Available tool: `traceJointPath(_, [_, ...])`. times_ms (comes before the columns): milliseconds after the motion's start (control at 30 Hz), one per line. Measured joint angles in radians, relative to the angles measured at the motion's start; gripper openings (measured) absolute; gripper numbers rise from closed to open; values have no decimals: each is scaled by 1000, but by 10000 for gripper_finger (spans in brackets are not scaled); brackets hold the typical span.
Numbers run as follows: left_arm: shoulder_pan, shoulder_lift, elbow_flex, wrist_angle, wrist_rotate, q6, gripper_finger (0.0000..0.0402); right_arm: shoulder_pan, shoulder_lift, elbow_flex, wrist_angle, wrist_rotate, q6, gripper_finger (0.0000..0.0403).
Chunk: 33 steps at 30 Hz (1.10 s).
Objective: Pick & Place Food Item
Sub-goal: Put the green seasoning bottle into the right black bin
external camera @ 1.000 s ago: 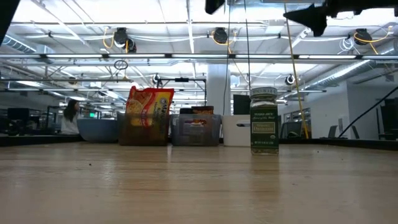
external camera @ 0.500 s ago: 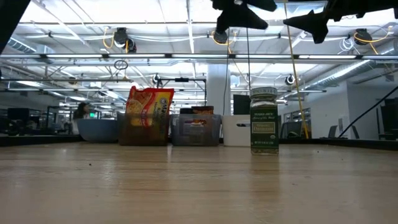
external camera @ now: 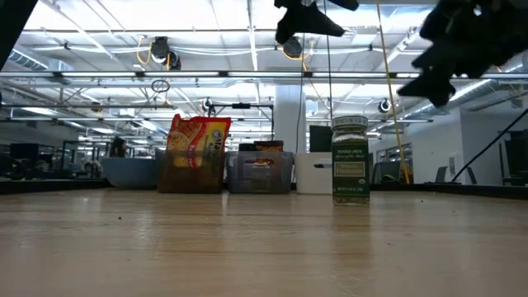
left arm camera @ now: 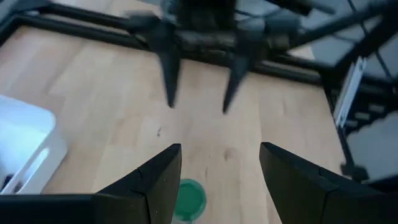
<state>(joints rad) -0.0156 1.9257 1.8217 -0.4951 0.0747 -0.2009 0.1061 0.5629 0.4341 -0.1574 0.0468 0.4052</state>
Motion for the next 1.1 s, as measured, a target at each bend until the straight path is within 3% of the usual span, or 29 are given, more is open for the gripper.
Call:
traceJointPath(133, [21, -29, 0, 9, -6, -78, 227, 126, 1, -110, 160, 217, 66, 267])
traceJointPath(233, [28, -53, 0, 24, -5, -98, 227, 222, 19, -127, 218, 378, 29, 267])
traceJointPath(433, [33, -73, 1, 28, -31, -98, 227, 323, 180, -142, 250, 559, -11, 267])
traceJointPath(667, [37, -75, 1, 69, -12, -153, 227, 328, 419, -204, 579, 580, 76, 267])
traceJointPath(833, [35, -91, -1, 132, 35, -204, 227, 329, 557, -205, 715, 575, 101, 267])
traceJointPath(1100, [35, -162, 0, 108, 3, -209, 227, 334, 753, -187, 901, 552, 127, 267])
